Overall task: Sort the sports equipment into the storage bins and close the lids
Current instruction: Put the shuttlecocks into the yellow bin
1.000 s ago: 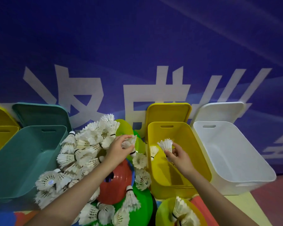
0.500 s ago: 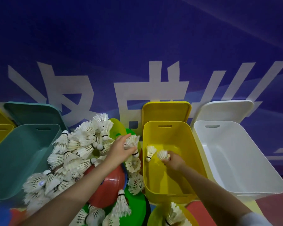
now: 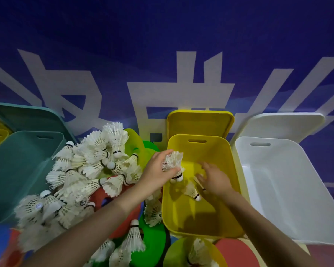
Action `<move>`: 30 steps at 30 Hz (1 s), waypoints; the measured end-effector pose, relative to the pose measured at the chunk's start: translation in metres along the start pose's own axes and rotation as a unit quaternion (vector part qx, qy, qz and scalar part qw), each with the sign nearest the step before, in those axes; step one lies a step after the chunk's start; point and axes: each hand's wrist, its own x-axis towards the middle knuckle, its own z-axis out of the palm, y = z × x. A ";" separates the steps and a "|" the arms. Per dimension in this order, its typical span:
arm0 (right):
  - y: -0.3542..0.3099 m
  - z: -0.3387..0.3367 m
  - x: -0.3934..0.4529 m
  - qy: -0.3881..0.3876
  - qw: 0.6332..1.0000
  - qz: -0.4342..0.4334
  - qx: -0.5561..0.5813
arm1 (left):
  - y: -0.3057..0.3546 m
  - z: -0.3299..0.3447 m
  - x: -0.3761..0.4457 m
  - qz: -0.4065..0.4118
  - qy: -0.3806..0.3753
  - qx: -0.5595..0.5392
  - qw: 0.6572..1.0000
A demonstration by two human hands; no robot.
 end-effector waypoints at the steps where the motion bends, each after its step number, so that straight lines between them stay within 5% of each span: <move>1: 0.006 -0.017 -0.001 0.081 0.997 -0.019 -0.001 | 0.002 0.006 0.002 0.001 -0.013 0.006 1.000; 4: 0.037 -0.050 -0.008 0.221 0.975 0.007 0.003 | 0.001 0.032 0.014 -0.005 -0.061 0.050 0.997; 8: 0.060 -0.036 -0.014 0.124 0.972 0.132 0.150 | -0.016 0.075 0.033 -0.048 -0.100 0.131 0.985; 15: 0.071 -0.023 -0.013 0.143 0.963 0.109 0.201 | -0.053 0.108 0.069 -0.136 -0.127 0.285 0.940; 20: 0.070 -0.020 -0.012 0.158 0.959 0.100 0.213 | -0.059 0.117 0.081 -0.126 -0.158 0.405 0.891; 30: 0.059 -0.031 -0.020 0.176 0.961 0.124 0.171 | -0.022 0.081 0.068 -0.012 -0.090 0.209 0.974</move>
